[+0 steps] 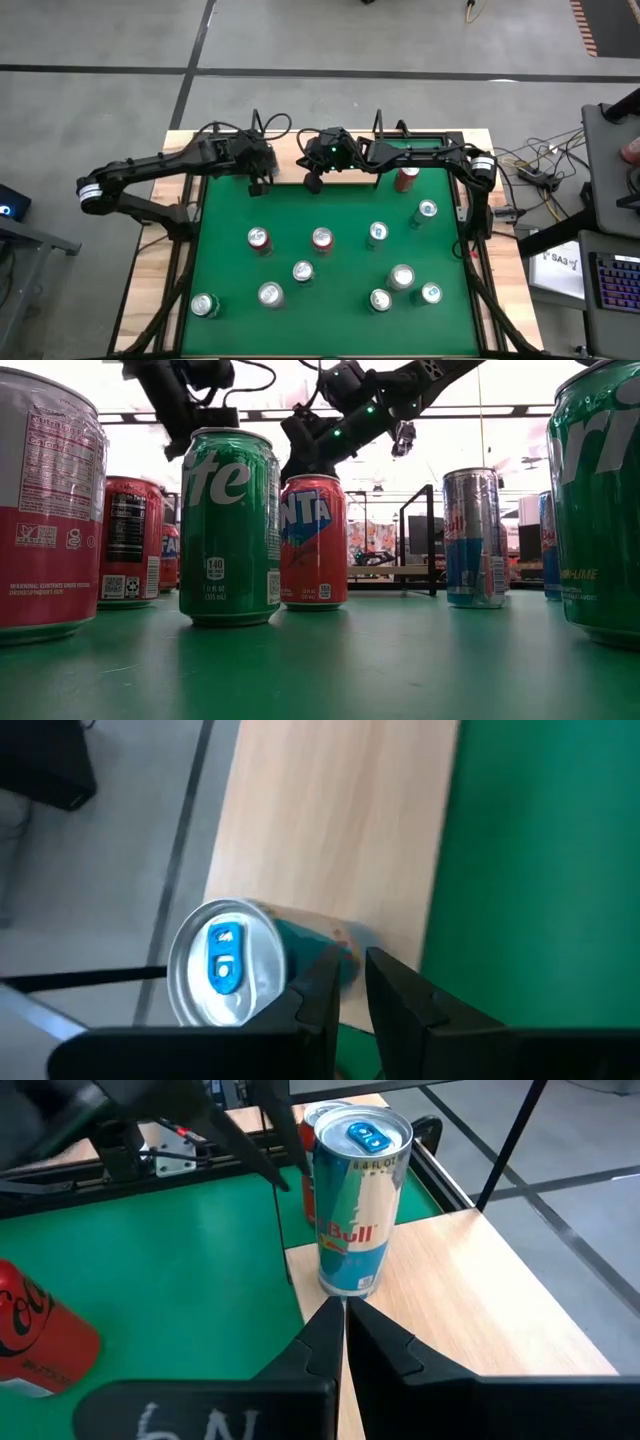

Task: Pick and place cans onto a shelf
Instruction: Adjust the blue silver soda can

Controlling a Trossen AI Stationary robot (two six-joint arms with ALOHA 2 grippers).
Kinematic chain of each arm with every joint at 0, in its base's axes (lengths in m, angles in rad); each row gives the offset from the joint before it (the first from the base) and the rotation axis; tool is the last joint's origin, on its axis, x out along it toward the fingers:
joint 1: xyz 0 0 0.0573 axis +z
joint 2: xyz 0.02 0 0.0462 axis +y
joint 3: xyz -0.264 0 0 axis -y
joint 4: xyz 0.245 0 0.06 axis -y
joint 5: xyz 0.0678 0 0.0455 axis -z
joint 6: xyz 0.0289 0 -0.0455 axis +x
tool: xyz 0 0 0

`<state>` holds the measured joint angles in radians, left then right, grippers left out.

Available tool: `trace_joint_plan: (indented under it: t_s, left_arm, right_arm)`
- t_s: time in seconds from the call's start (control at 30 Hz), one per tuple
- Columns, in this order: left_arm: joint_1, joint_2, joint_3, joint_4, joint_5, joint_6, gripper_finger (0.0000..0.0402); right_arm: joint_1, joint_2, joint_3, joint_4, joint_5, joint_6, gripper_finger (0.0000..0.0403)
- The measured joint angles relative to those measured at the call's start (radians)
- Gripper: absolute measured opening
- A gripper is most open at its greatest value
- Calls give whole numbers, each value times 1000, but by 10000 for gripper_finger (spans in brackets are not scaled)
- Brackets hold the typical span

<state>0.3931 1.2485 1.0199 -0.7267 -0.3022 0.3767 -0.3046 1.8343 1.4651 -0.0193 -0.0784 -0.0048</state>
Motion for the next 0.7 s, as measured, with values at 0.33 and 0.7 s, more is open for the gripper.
trace_joint_plan:
  t_s: [0.33, 0.7]
  left_arm:
    - [45, 43, 0, 10, -28, 9, 36]
    - [76, 72, -1, 43, -29, 60, 36]
  right_arm:
    - [0, 0, 0, -4, 0, 0, 9]
    - [0, 0, 0, -6, 0, 0, 9]
